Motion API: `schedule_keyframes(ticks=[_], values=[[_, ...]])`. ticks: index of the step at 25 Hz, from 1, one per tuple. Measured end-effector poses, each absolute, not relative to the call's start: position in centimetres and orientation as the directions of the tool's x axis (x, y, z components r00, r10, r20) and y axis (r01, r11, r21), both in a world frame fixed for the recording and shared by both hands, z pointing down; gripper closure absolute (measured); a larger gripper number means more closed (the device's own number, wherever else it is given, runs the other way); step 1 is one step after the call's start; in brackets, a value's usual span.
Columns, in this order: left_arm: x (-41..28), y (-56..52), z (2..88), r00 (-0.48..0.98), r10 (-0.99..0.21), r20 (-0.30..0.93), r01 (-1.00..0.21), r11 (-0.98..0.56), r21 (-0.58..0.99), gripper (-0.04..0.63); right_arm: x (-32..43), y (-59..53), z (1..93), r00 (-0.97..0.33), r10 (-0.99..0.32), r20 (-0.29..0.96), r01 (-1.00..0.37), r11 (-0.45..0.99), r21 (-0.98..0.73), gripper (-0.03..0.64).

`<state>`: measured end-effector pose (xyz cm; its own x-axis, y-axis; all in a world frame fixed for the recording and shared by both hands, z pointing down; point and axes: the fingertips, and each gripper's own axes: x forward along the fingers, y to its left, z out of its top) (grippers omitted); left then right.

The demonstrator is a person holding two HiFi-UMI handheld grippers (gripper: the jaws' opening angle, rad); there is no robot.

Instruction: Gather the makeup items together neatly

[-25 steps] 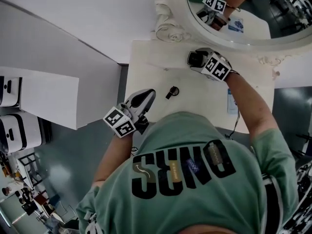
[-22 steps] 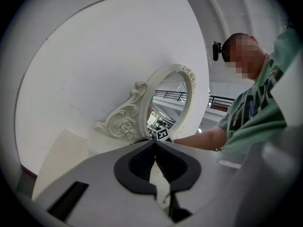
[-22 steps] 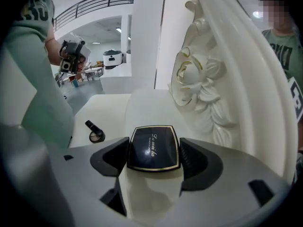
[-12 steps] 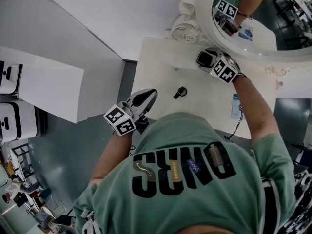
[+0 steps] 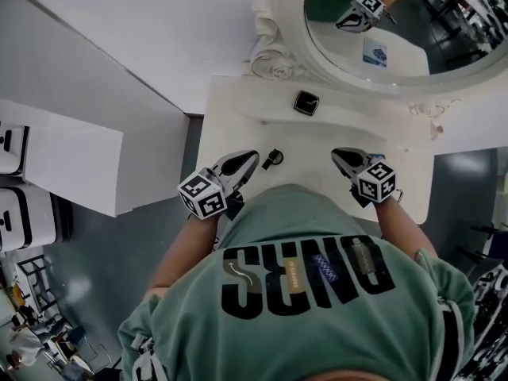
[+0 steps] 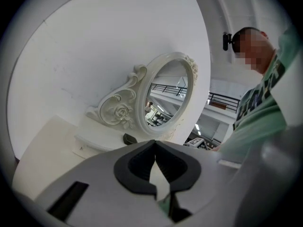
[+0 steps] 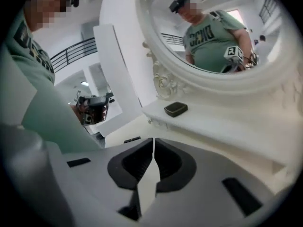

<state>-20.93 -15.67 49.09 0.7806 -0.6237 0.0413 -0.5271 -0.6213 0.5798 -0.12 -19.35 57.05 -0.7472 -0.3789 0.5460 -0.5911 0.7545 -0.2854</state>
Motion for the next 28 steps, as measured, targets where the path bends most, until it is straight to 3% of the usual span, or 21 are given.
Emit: schedule_keyframes(ticks=[7,10,13,21,28], values=[[-17.2,-18.3,60.0,0.598,-0.573,0.561,-0.797,-0.498,0.342,0.581,7.4,-15.9,57.2,-0.726,-0.429,0.538,-0.652,0.677,-0.341,0.611],[-15.7,-17.9,63.3,0.513,-0.494,0.702,-0.826,-0.507,0.247,0.448,10.4,-16.3,56.3,-0.72,-0.464,0.516,-0.668,0.664,-0.335,0.611],[-15.4,-17.6,66.1,0.425,-0.435,0.794,-0.848,-0.499,0.18,0.439,12.4,-16.0,56.4,-0.722,-0.475,0.504,-0.67,0.662,-0.336,0.611],[-17.6,-19.9,71.4,0.253,-0.393,0.884,-0.907,-0.413,0.076,0.492,15.2,-17.1,60.3,-0.731,-0.46,0.504,-0.659,0.669,-0.344,0.611],[-12.1,-24.6,65.5,0.352,-0.485,0.8,-0.922,-0.327,0.208,0.494,18.9,-18.0,59.8,-0.745,-0.46,0.482,-0.646,0.676,-0.354,0.611]])
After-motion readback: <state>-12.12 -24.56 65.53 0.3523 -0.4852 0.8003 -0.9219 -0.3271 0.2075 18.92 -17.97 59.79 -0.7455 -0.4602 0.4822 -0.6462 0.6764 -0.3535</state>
